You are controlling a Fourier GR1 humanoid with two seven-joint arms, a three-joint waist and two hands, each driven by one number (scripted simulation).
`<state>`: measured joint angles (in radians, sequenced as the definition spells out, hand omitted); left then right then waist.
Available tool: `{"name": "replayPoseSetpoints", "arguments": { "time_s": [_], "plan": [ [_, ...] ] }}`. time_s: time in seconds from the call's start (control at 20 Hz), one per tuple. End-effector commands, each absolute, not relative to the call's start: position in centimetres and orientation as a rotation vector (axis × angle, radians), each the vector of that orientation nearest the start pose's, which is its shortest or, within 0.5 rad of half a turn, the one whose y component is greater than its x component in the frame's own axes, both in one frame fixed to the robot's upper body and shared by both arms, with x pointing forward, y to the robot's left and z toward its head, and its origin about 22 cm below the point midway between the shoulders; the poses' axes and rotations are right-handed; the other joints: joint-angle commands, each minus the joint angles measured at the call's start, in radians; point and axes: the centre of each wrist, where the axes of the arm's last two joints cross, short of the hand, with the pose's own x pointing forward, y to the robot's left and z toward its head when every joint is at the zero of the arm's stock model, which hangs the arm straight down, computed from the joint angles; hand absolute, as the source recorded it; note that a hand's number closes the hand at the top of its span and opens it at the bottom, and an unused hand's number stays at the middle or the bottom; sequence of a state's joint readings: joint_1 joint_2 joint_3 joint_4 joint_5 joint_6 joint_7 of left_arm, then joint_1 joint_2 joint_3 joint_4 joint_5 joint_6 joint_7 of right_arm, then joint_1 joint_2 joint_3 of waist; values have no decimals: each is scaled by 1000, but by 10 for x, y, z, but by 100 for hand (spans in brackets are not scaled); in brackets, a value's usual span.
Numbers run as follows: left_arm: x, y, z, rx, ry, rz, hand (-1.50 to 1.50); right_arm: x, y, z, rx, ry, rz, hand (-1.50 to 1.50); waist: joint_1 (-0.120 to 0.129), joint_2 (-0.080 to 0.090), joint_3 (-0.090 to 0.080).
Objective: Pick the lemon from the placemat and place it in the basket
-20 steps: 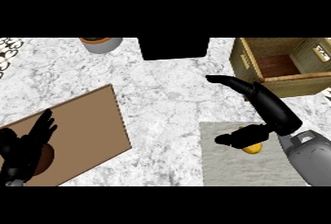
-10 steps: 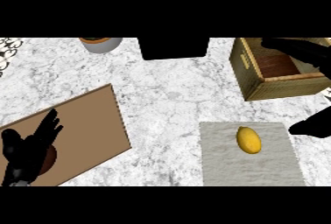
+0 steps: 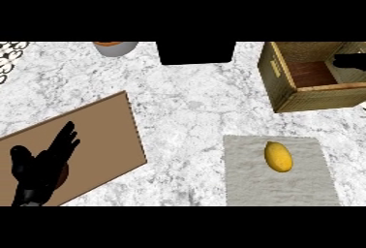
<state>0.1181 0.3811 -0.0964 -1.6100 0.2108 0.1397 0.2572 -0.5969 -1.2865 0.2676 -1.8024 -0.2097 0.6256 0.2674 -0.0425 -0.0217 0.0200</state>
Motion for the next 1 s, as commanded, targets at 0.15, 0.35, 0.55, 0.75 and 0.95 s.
{"name": "replayPoseSetpoints", "arguments": {
  "time_s": [0.15,0.35,0.55,0.75,0.95],
  "plan": [
    [182,292,-42,164,-1004,-10,0,261,-311,319,-522,-1185,1607,-150,15,19,-20],
    [191,289,-39,161,-1021,-19,0,258,-305,307,-478,-1217,1581,-150,22,20,-21],
    [187,307,-37,167,-1015,8,0,256,-306,279,-451,-1211,1559,-150,20,21,-19],
    [198,294,-38,161,-1027,-13,0,255,-297,255,-461,-1222,1529,-150,30,26,-20],
    [191,293,-37,156,-1018,-23,0,252,-291,232,-446,-1246,1519,-150,38,24,-19]
  ]
}}
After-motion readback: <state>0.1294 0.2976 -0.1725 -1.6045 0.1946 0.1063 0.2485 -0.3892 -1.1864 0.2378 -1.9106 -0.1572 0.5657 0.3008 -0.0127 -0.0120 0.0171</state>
